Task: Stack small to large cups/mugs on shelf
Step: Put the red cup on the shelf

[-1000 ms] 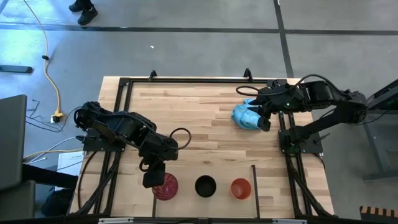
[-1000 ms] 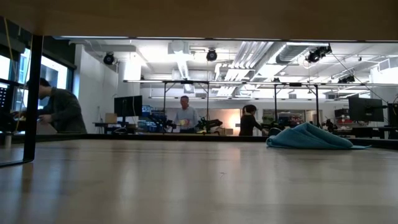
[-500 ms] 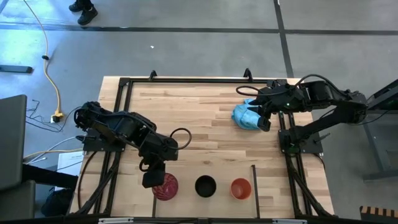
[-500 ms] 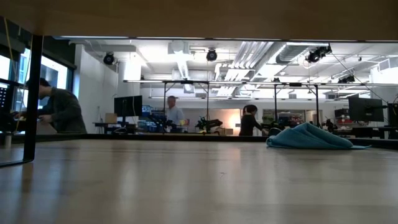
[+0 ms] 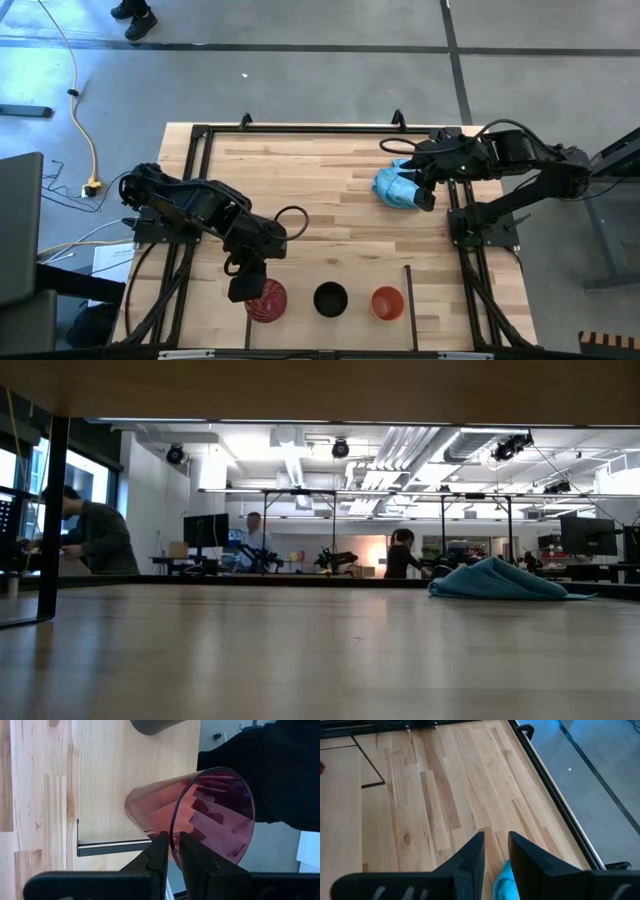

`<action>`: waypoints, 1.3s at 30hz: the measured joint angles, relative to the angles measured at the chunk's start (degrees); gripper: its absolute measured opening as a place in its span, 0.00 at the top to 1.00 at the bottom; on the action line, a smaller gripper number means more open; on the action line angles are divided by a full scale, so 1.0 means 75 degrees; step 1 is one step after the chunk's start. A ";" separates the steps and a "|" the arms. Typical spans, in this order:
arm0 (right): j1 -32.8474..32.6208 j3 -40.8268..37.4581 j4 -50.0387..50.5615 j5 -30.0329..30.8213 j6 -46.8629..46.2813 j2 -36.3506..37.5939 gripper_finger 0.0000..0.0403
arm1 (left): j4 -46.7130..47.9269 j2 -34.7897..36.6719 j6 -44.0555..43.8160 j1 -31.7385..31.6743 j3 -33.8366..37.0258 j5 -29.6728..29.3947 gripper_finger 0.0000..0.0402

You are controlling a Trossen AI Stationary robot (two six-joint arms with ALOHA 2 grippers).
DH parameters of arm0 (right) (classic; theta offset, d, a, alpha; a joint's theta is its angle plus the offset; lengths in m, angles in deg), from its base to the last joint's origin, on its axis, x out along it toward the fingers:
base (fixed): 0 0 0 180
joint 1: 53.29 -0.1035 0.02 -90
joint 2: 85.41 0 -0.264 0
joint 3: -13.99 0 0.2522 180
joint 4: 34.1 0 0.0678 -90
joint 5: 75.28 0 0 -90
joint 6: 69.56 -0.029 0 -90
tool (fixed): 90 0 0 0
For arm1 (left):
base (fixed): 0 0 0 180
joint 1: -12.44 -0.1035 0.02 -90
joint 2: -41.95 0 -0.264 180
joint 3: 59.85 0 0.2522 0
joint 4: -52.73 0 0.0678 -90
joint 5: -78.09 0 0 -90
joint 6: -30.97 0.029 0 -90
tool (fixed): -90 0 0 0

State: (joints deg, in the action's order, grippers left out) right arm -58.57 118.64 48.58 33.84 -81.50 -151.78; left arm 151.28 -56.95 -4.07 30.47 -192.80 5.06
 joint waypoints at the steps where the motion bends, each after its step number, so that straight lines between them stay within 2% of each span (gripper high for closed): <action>1: 0.0000 0.0000 0.0000 0.0000 0.0000 0.0000 0.81 | -0.0026 0.0000 0.0014 0.0000 0.0000 0.0000 0.91; 15: -0.0001 -0.0001 0.0000 0.0000 0.0001 0.0001 0.81 | -0.0148 0.0000 0.0043 0.0000 0.0000 -0.0003 0.91; 21: -0.0002 0.0000 -0.0001 0.0000 0.0000 0.0000 0.81 | -0.0151 0.0000 0.0129 0.0000 0.0000 -0.0343 0.91; 28: 0.0000 -0.0003 -0.0003 0.0000 0.0000 0.0003 0.81 | -0.0151 0.0000 0.0131 0.0000 0.0000 -0.0378 0.91; 39: 0.0000 -0.0003 -0.0003 0.0000 0.0000 0.0003 0.81 | -0.0038 0.0002 0.0404 0.0000 0.0000 -0.1012 0.91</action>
State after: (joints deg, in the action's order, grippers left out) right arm -58.57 118.62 48.56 33.84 -81.50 -151.76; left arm 150.99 -56.93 -1.05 30.47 -192.80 -2.53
